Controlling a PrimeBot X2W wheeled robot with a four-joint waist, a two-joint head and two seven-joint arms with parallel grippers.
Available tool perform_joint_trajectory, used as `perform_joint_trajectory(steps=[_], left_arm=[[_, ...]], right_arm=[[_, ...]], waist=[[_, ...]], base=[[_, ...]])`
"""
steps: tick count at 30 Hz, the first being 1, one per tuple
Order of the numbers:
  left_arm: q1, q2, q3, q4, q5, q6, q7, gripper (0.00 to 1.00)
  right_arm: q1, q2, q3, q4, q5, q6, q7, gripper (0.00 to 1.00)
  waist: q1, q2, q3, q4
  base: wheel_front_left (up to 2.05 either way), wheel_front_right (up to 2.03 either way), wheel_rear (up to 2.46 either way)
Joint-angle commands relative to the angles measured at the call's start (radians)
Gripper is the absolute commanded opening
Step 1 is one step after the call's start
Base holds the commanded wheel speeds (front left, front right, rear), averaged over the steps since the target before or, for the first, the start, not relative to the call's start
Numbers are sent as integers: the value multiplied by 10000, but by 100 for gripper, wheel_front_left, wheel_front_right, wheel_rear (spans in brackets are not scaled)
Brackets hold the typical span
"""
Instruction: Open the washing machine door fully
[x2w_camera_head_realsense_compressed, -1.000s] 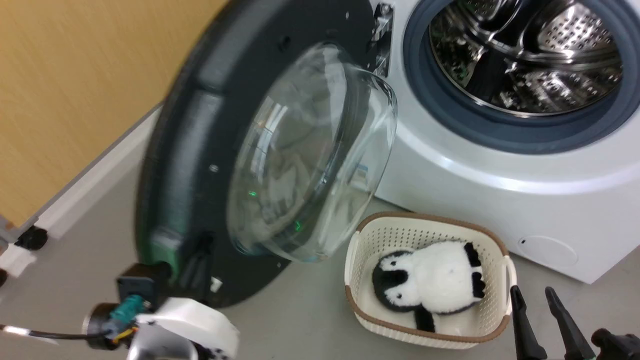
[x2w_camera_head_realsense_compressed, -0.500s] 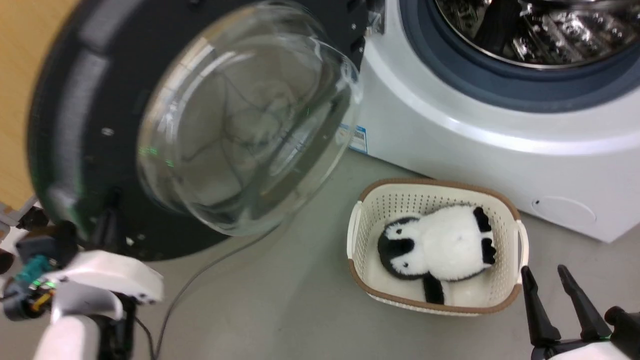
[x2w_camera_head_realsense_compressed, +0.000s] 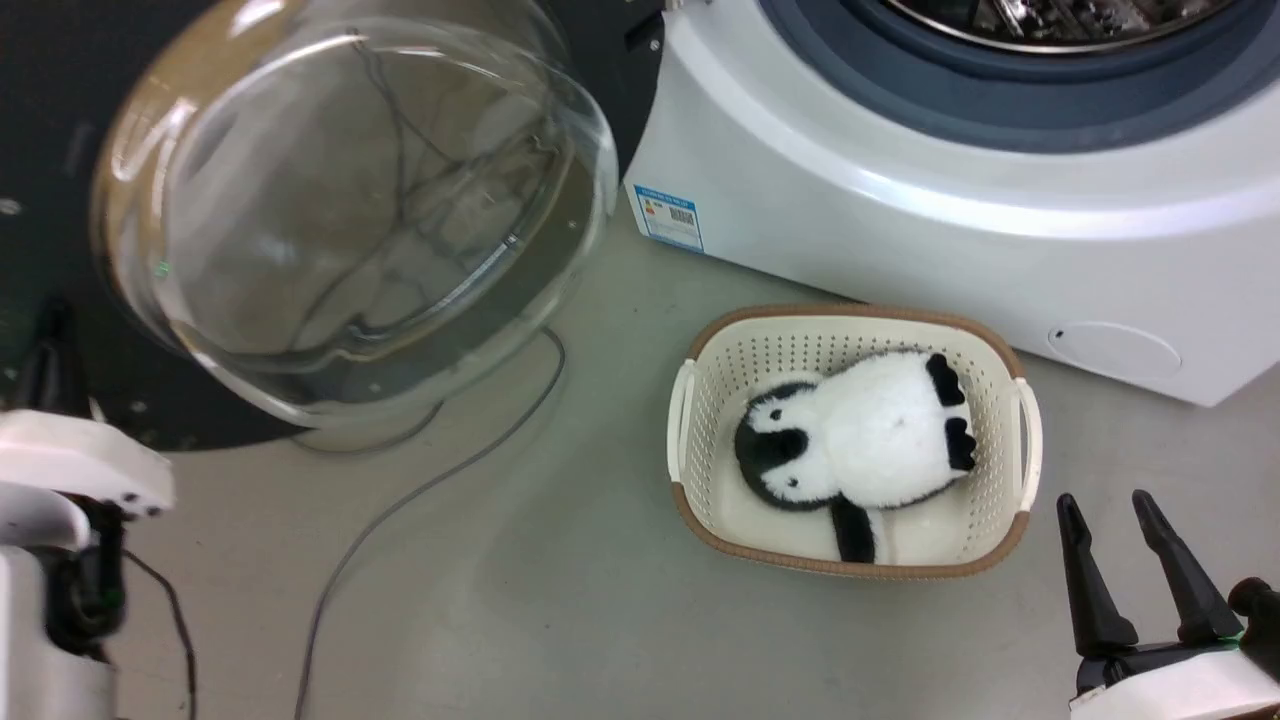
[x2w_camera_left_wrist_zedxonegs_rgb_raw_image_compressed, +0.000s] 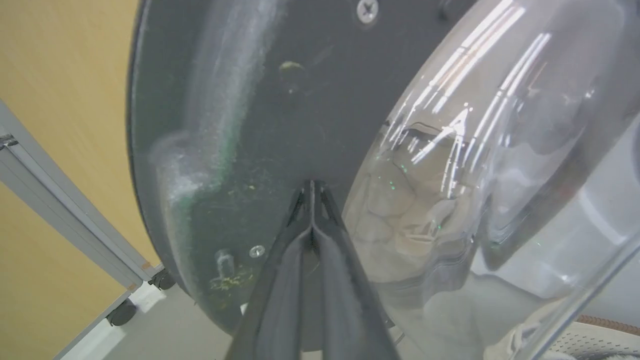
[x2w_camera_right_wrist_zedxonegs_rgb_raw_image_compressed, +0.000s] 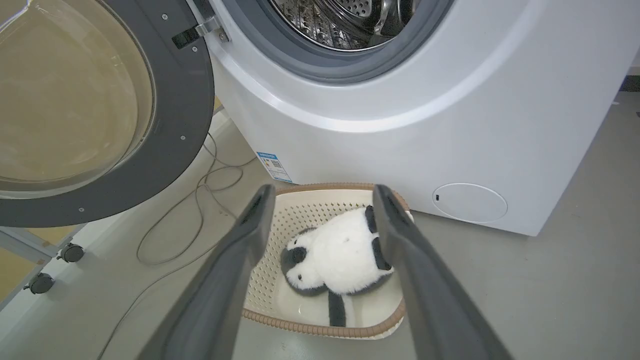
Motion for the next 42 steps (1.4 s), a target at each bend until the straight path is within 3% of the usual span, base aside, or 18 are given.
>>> perform_joint_trajectory(steps=[1,11,21,29,42], left_arm=[[-317,170,146,317,-95,-46,-74,0],[-1220,584,244,1965,-253,-351,-528,0],[-1378,583,-195,2393,-11,-526,-939,0],[-679,404,-782,1383,348,-518,-914,0],[1946,-280,-1900,-1611,802,-375,-842,0]], right_arm=[[-200,-92,-24,-88,-78,8,26,100],[-290,-156,-67,-120,-73,8,66,100],[-236,-7,-51,45,-51,8,-43,100],[-46,139,4,314,19,8,-334,100],[101,466,228,157,-88,8,-674,100]], waist=[[0,0,137,-90],[0,0,269,-212],[0,0,-167,-209],[0,0,-1166,-394],[0,0,-2491,-1429]], base=[[0,0,0],[0,0,0],[0,0,0],[0,0,0],[0,0,0]])
